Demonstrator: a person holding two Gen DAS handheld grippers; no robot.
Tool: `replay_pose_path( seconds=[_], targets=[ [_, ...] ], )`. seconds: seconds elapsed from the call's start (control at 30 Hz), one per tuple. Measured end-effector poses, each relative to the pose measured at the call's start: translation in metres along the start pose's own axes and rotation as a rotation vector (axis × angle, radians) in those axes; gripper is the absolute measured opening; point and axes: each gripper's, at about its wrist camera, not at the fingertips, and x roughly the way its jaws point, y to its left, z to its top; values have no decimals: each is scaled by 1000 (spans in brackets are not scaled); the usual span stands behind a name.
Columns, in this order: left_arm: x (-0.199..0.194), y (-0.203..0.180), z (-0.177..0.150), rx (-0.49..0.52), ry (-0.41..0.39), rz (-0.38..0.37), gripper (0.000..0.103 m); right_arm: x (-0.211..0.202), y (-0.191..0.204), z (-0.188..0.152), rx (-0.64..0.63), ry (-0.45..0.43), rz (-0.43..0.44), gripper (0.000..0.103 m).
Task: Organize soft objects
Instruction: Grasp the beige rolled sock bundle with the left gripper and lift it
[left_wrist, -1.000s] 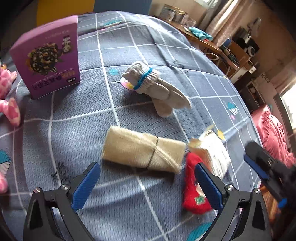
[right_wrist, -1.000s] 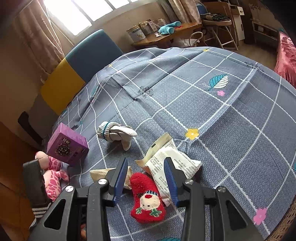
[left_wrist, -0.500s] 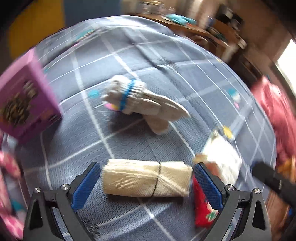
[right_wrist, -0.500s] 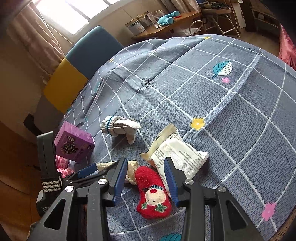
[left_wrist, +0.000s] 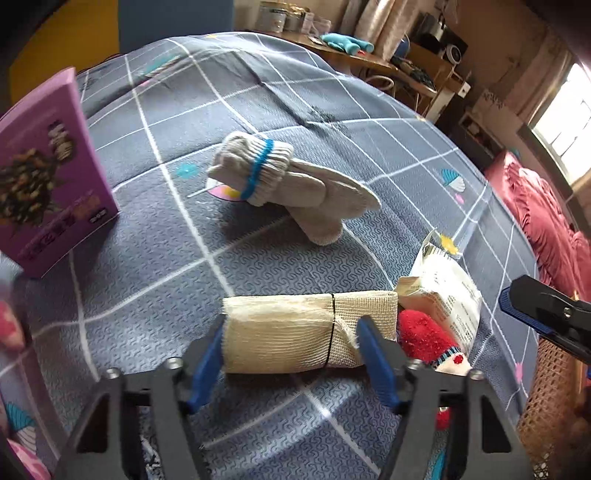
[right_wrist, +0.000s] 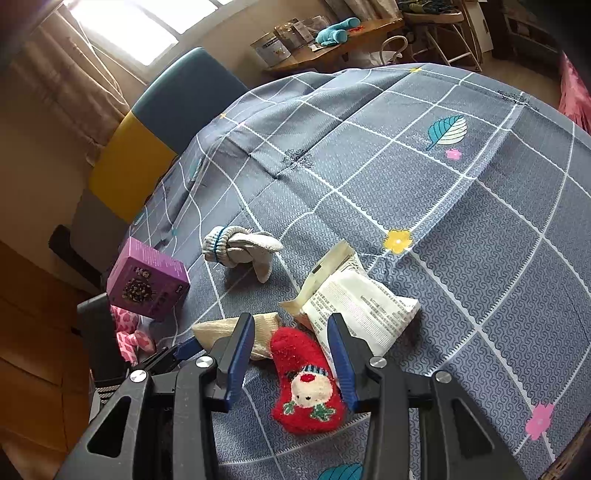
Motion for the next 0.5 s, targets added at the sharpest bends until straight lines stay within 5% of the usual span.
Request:
replay_pose_path(
  seconds=[0.03, 0.3, 0.43, 0.5],
  targets=[
    [-4, 3, -2, -11, -10, -4, 21, 0, 0, 0, -4, -1, -1, 41],
    [-26, 23, -21, -44, -26, -14, 9, 1, 3, -1, -23, -8, -27, 41],
    [-37, 17, -35, -28, -29, -14, 11, 0, 3, -2, -27, -14, -38, 41],
    [-46, 16, -45, -9, -29, -21, 33, 0, 4, -2, -27, -11, -41, 41]
  ],
)
